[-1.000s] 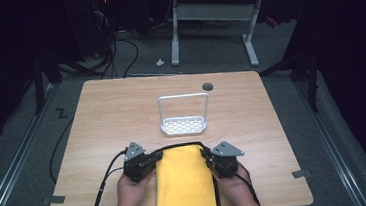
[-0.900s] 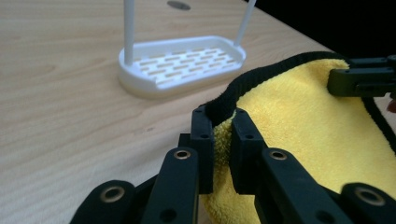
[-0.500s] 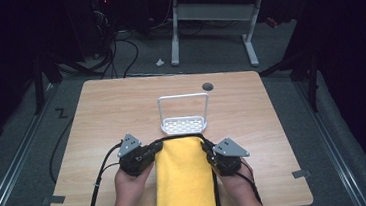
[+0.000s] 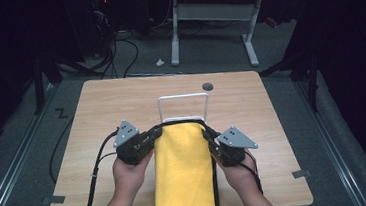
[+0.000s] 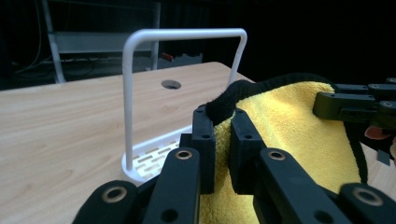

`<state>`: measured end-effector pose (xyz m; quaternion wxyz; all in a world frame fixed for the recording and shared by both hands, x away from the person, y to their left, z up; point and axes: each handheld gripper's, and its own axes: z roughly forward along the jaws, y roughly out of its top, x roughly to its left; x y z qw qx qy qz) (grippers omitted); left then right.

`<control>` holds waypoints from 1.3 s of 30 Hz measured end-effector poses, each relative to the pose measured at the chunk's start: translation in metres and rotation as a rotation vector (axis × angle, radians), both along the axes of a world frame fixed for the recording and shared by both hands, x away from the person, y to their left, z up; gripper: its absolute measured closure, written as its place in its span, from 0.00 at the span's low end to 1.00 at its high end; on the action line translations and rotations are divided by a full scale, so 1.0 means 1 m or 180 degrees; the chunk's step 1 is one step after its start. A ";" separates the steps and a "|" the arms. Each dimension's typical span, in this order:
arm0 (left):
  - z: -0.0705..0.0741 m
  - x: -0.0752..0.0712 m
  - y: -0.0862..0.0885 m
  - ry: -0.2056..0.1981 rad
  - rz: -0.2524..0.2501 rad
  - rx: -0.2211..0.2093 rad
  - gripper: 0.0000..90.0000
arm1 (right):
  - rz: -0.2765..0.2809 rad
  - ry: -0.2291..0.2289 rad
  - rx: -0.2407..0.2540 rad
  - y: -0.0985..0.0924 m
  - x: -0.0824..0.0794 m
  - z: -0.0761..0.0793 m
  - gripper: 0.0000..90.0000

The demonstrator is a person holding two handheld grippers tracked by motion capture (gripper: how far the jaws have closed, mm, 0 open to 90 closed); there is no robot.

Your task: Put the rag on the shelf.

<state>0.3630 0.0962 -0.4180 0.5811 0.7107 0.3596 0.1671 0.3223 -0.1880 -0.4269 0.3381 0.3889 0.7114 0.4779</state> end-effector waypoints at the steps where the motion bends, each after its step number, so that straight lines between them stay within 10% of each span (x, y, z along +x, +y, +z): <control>1: 0.003 0.001 0.000 -0.0017 0.0004 0.0005 0.92 | 0.0012 -0.0025 0.0002 0.000 0.001 0.003 0.91; 39: 0.106 0.025 -0.003 -0.0725 0.0099 -0.0119 0.93 | -0.0056 -0.0693 0.0135 -0.002 0.024 0.101 0.91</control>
